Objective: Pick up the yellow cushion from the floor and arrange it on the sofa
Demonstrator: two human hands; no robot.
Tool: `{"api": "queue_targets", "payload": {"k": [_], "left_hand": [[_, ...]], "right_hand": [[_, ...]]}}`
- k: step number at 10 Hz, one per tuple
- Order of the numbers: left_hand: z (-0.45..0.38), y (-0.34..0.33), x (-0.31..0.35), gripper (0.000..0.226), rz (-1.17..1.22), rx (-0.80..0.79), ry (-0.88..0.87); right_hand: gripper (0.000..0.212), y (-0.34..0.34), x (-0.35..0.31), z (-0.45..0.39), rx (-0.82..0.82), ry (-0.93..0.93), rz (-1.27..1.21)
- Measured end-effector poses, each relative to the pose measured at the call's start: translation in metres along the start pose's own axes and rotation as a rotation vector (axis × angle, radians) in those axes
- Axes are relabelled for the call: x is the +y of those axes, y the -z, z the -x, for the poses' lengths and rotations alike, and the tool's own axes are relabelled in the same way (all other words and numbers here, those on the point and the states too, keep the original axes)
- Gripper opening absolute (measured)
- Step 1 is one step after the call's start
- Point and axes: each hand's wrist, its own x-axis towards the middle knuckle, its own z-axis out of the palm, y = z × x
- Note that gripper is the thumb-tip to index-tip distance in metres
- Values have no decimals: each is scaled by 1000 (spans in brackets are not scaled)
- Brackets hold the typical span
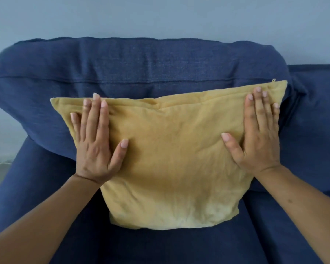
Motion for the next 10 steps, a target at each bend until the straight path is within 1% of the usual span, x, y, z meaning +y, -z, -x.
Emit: {"api": "queue_targets", "payload": {"k": [2, 3, 4, 5, 6, 7, 8, 9, 10], "left_hand": [[-7, 5, -23, 83, -97, -180, 147], [-11, 5, -25, 82, -119, -278, 184], [-17, 14, -25, 81, -174, -346, 173], [-15, 28, -18, 79, -168, -342, 219], [-7, 41, -4, 80, -185, -374, 239], [-15, 64, 13, 80, -145, -376, 295], [-40, 96, 38, 71, 40, -392, 388], [-79, 127, 65, 63, 148, -448, 407], [-109, 166, 89, 44, 160, -564, 353]], "right_hand": [[95, 2, 13, -19, -138, -152, 50], [96, 0, 17, -20, -220, -165, 113], [96, 7, 14, -23, -242, -157, 138], [95, 21, 14, -18, -247, -147, 129], [94, 37, 11, -13, -326, -151, 158], [89, 62, 5, -19, -386, -163, 151], [79, 102, -11, -36, -534, -181, 123], [68, 147, -25, -53, -629, -169, 82], [57, 193, -44, -69, -703, -64, 53]]}}
